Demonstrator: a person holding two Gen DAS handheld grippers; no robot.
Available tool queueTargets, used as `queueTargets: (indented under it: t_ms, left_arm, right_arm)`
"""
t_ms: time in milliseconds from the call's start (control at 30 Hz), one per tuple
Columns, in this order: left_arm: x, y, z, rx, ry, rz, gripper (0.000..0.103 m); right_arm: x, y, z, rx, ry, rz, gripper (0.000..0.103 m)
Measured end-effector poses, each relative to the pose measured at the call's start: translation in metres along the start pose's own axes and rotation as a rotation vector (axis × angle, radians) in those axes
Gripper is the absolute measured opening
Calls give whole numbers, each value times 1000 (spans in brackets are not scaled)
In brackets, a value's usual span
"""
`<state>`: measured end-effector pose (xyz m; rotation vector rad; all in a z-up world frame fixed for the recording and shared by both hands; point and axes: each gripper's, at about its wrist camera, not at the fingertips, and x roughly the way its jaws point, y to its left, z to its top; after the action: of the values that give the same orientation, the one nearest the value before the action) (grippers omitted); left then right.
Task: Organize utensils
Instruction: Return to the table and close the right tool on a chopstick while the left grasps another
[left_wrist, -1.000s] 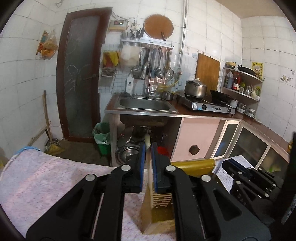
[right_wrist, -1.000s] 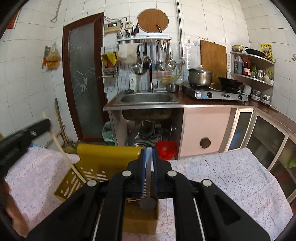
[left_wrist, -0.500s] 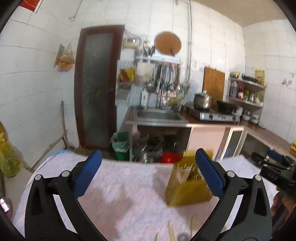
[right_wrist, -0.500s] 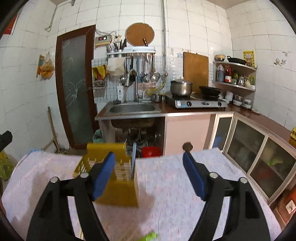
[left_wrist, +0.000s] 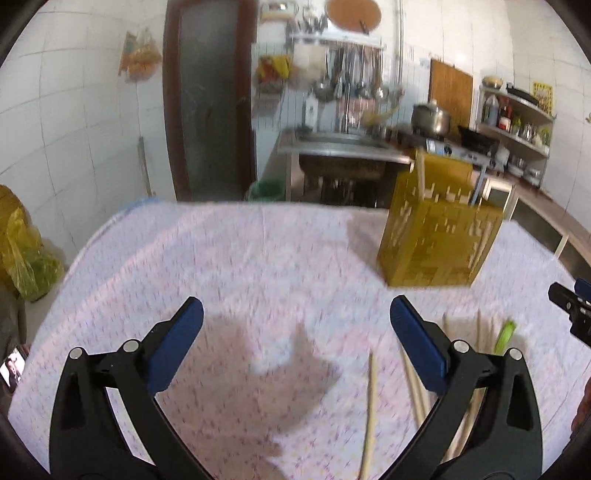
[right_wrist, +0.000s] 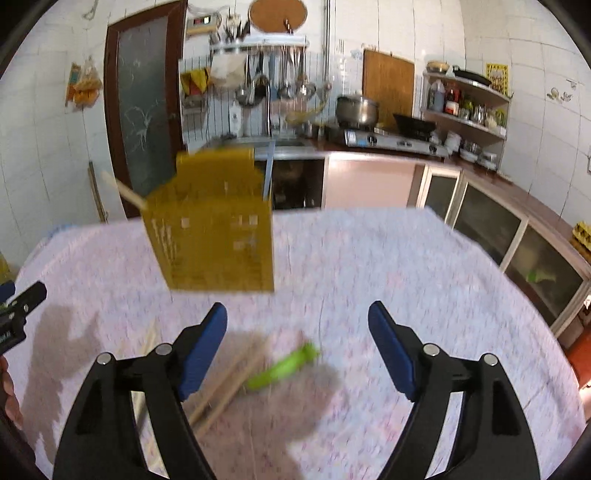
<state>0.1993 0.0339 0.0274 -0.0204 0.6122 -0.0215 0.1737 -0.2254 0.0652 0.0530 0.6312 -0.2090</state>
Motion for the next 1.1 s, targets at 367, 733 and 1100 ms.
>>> queueTargets:
  t_ms: [367,733,1100]
  left_arm:
    - [46,-8,-40,-24,187,-44,98]
    - [60,-26,-43,32,226,-43,98]
    - [64,-34,-45,48,245,-73,97]
  right_arm:
    - [50,12,-33,29,144,-35,77]
    - [93,25,-28,37,250,-35,52]
    - [99,41,-35,37,308,-6,21]
